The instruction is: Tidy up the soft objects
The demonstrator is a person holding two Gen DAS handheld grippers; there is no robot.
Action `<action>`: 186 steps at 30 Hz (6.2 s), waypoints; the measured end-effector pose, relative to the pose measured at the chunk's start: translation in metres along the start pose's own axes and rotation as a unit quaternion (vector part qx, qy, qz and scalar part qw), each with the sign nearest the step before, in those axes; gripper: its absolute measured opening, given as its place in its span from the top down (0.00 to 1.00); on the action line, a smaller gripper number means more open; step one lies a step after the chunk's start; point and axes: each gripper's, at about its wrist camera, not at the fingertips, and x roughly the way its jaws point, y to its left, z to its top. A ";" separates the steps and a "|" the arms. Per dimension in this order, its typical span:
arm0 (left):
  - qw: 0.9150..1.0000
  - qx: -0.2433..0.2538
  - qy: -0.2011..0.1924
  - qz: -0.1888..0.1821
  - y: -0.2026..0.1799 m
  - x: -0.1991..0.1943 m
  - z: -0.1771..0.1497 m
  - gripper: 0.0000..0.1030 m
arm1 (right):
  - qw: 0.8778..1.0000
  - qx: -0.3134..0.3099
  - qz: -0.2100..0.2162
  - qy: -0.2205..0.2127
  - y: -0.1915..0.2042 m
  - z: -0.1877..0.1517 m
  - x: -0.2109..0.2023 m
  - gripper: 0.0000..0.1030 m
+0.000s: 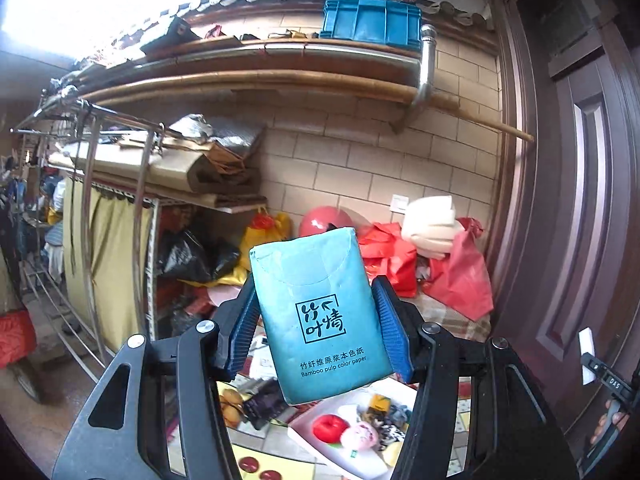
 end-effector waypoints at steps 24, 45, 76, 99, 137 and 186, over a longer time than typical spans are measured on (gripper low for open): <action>0.990 0.097 0.065 -0.082 -0.004 0.066 0.015 0.46 | 0.996 -0.030 0.002 -0.089 0.096 0.042 -0.021 0.52; 0.988 0.076 0.079 -0.109 -0.008 0.100 0.008 0.46 | 0.997 -0.044 0.000 -0.056 0.107 0.039 0.010 0.52; 0.970 0.062 0.169 -0.163 -0.046 0.206 -0.045 0.46 | 0.997 -0.018 0.034 0.072 0.095 -0.004 0.133 0.52; 0.904 0.110 0.389 -0.137 -0.117 0.337 -0.259 0.04 | 0.964 0.067 -0.002 0.259 0.067 -0.132 0.276 0.18; 0.937 0.191 0.221 -0.192 -0.151 0.142 -0.134 0.04 | 0.960 -0.051 -0.275 0.007 0.090 -0.018 0.053 0.17; 0.939 0.144 0.308 -0.050 -0.142 0.070 -0.135 0.04 | 0.970 0.068 -0.235 -0.010 0.070 -0.036 -0.073 0.00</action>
